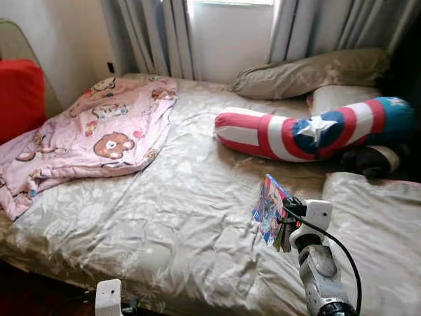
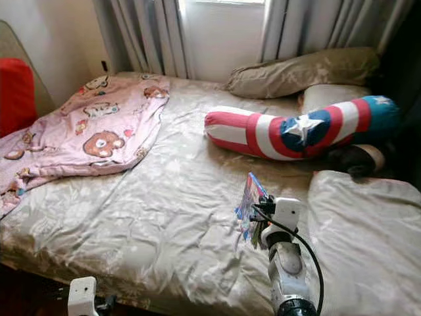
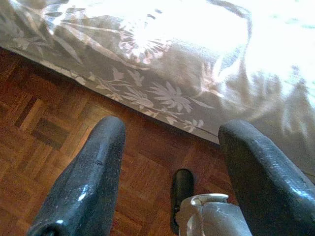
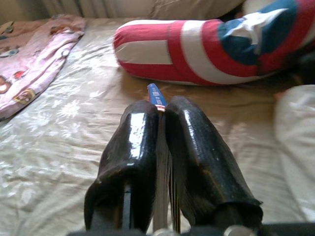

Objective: Clean up the room

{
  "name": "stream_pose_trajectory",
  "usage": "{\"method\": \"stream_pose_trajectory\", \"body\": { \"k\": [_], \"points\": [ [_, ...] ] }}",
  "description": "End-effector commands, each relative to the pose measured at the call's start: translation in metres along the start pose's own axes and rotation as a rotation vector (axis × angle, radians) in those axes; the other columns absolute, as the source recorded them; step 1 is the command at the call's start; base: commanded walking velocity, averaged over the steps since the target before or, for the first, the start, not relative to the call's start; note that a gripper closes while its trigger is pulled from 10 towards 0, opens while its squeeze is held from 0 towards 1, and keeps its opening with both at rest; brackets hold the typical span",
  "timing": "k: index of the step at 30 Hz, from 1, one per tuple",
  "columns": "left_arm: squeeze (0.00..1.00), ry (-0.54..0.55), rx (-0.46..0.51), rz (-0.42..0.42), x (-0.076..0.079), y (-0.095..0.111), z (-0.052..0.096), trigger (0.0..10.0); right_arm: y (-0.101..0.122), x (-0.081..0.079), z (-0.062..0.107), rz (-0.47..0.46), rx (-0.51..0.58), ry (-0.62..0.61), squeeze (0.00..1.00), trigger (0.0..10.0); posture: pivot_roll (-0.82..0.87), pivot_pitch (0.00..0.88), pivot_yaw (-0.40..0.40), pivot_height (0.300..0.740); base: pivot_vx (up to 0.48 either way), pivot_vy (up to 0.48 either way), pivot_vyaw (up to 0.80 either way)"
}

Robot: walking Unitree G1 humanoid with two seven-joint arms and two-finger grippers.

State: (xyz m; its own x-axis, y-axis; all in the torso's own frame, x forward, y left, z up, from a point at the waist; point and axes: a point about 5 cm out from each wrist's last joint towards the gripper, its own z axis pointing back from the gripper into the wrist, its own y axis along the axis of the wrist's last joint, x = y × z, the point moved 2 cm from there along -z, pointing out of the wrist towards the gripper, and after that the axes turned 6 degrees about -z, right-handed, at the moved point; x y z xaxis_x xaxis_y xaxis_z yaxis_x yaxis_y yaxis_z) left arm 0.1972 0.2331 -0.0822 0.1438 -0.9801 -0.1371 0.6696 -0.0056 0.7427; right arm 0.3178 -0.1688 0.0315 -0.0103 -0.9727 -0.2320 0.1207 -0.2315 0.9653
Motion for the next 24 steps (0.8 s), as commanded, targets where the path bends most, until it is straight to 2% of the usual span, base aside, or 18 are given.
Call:
{"method": "stream_pose_trajectory", "body": {
  "k": [1,8,12,16,24],
  "points": [
    [0.00,0.000,-0.010,0.010,0.000,-0.003,0.001,10.0,0.011,-0.003,-0.004,0.003,0.047,0.012,0.00,10.0,0.06,0.000,-0.013,0.740,0.292,0.000,0.00],
    [0.00,-0.007,-0.004,0.010,0.002,-0.003,0.001,10.0,0.010,-0.003,-0.004,0.001,0.048,0.010,0.00,10.0,0.06,0.000,-0.012,0.740,0.042,0.000,0.00],
    [0.00,-0.015,0.027,0.005,0.004,0.004,0.000,10.0,0.010,-0.004,-0.004,0.000,0.049,0.009,0.00,10.0,0.06,0.000,-0.010,0.740,0.000,0.000,0.00],
    [0.00,-0.031,0.109,0.001,0.008,0.022,-0.004,10.0,0.009,-0.006,-0.003,-0.008,0.050,0.015,0.00,10.0,0.06,0.000,-0.008,0.740,0.000,0.000,0.00],
    [0.00,-0.013,0.280,0.029,0.005,0.056,-0.006,10.0,0.007,-0.010,-0.003,-0.051,0.044,0.030,0.00,10.0,0.06,0.000,-0.005,0.740,0.000,0.000,0.00]
  ]
}}
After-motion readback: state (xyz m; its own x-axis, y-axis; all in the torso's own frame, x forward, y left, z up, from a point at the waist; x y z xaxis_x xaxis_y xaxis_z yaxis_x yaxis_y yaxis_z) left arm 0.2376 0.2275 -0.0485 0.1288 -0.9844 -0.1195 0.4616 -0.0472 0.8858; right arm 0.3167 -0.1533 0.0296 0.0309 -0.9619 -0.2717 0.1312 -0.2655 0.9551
